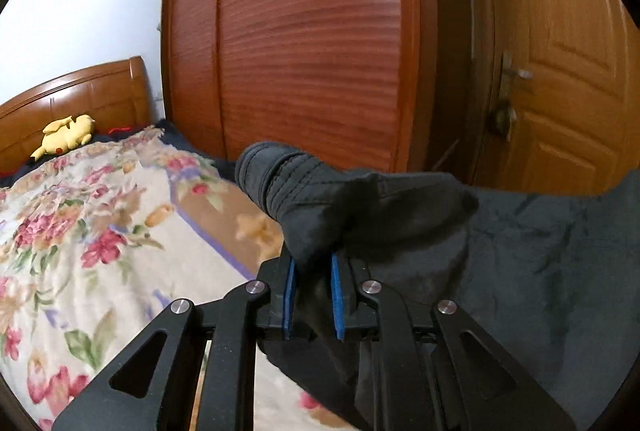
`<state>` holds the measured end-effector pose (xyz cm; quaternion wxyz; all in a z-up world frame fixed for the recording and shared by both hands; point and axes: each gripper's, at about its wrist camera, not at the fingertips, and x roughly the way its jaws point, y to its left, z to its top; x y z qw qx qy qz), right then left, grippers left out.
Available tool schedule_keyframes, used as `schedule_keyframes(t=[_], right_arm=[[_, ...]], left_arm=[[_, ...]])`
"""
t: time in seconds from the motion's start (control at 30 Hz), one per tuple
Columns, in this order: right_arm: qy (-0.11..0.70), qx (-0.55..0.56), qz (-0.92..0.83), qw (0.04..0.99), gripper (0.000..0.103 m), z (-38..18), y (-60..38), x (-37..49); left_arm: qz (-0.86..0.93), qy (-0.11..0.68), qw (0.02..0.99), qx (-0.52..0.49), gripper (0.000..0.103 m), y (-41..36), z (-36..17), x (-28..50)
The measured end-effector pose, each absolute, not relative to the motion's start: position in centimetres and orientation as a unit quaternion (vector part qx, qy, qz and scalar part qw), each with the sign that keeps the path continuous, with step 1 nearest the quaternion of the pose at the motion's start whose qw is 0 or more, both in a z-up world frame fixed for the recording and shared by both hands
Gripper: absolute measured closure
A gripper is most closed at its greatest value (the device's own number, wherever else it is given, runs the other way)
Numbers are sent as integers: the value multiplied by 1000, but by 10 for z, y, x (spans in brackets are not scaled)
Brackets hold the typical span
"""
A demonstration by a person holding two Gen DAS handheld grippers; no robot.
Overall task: Fold large clothes
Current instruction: 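Lift and carry the jacket bundle with both grippers toward the clothes stack, then lay the bundle on top of the folded clothes stack and open both grippers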
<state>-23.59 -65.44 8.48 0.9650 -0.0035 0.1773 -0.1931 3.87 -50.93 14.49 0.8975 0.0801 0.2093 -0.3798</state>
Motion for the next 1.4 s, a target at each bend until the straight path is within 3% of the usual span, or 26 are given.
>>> schedule_keyframes(t=[0.17,0.3,0.37,0.43,0.5,0.53,0.67,0.77,1.17,1.4], right_arm=[[203,11,-202,958,96,52,-663,-242],[194,24,-206,959,94,59,-663,-246],[190,31,-216,957,84,64,-660,-235],[176,32,-219,959,67,73,-652,-242],[156,18,-226,961,56,86,-643,-256],[142,7,-227,964,52,89,-636,-262],[113,-7,-207,972,45,113,-608,-280],[113,-21,-175,978,45,124,-586,-275],[191,-11,-153,970,45,100,-609,-217],[193,19,-156,969,45,87,-630,-236]], left_arm=[[-354,208,905,107,79,-511,132,35],[-355,200,905,126,56,-496,131,29],[-357,203,904,121,54,-485,128,25],[-359,216,899,126,32,-469,122,16],[-366,222,895,127,21,-454,113,7],[-375,227,889,133,21,-447,109,2],[-384,227,884,140,14,-412,98,-18],[-385,231,884,132,0,-382,90,-29],[-333,241,904,115,0,-294,60,-53],[-303,251,914,102,0,-233,38,-60]])
